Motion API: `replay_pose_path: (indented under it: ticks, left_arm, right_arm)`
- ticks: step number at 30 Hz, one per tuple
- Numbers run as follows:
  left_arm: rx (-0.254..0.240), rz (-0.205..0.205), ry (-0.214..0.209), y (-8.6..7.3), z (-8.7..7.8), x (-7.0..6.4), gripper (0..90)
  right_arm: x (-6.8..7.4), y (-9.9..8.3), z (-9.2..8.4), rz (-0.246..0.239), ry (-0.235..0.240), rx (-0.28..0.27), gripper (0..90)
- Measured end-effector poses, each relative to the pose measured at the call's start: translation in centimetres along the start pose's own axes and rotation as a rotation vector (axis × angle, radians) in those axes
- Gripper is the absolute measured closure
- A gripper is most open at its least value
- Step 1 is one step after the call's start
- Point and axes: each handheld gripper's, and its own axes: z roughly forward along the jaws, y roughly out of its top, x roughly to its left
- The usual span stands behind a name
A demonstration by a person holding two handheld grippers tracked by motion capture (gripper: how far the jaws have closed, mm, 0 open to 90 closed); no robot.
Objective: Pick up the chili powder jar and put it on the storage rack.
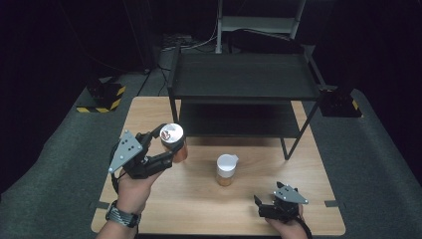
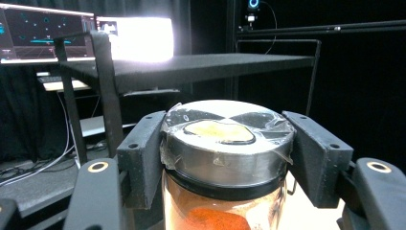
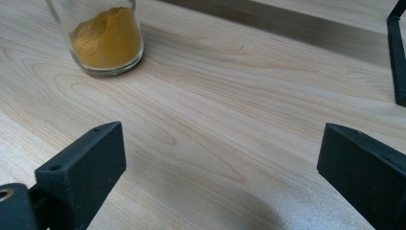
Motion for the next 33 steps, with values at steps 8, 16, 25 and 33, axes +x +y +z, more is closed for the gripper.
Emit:
replay_pose_path:
  ticks: [8,16,25,33]
  left_arm:
    - [-0.021,0.01,0.001,1.2,0.7,-0.3,34.9]
    - [-0.038,0.005,-0.002,2.4,1.7,-0.4,34.9]
    - [-0.063,-0.029,-0.007,3.5,2.6,0.3,34.9]
    - [-0.082,-0.028,-0.019,5.0,3.6,0.4,34.9]
  right_arm:
    - [0.2,0.3,0.1,-0.005,-0.01,0.019,2.6]
    - [0.2,0.4,0.1,-0.006,-0.009,0.027,2.6]
    - [0.1,0.4,0.1,-0.005,-0.004,0.025,2.6]
    - [0.1,0.4,0.1,-0.003,-0.003,0.024,2.6]
